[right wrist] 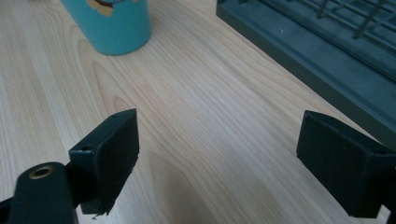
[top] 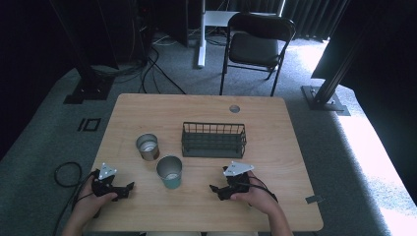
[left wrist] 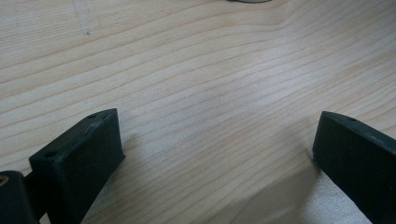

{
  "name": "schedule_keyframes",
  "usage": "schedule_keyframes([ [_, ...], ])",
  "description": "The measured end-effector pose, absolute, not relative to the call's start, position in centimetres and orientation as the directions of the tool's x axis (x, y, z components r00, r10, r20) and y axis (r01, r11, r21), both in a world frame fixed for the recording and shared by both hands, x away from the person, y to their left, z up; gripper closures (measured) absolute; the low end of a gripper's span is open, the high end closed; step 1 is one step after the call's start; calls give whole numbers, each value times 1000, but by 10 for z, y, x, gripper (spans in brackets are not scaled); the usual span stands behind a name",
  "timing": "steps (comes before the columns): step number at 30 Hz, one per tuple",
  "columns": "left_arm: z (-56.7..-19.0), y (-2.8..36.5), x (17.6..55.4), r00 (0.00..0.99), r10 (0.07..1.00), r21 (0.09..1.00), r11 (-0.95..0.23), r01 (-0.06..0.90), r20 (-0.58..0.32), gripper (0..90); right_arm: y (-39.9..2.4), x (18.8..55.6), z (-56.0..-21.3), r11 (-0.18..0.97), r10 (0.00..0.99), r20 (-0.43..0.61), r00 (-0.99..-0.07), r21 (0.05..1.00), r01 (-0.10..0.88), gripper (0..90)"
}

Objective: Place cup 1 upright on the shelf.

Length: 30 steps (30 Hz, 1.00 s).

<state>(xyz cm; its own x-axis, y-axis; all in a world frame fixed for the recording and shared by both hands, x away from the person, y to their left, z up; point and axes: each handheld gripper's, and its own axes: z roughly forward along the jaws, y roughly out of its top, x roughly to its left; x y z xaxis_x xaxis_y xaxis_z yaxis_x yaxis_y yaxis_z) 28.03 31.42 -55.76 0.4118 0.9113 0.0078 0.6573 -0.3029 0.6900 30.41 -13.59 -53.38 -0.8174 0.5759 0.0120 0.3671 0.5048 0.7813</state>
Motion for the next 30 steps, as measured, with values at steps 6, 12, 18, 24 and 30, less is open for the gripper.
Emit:
schedule_keyframes([
  [6, -558, 314, 280, 412, 911, 690, -303, 657, 8, 25, -120, 305, -529, 511, 543, 8, -839, 790, 339, 128],
  [12, -558, 314, 280, 412, 911, 690, -303, 657, 8, 25, -107, 305, -527, 517, 518, 5, -855, 794, 318, 128],
  [18, -558, 314, 280, 412, 911, 690, -303, 658, 8, 25, -97, 304, -526, 519, 491, 6, -871, 801, 298, 128],
  [24, -558, 314, 280, 412, 911, 690, -303, 657, 8, 25, -82, 303, -524, 520, 463, 8, -886, 807, 279, 128],
  [30, -558, 314, 280, 412, 911, 690, -303, 657, 8, 25, -72, 302, -524, 499, 445, 21, -895, 824, 268, 128],
])
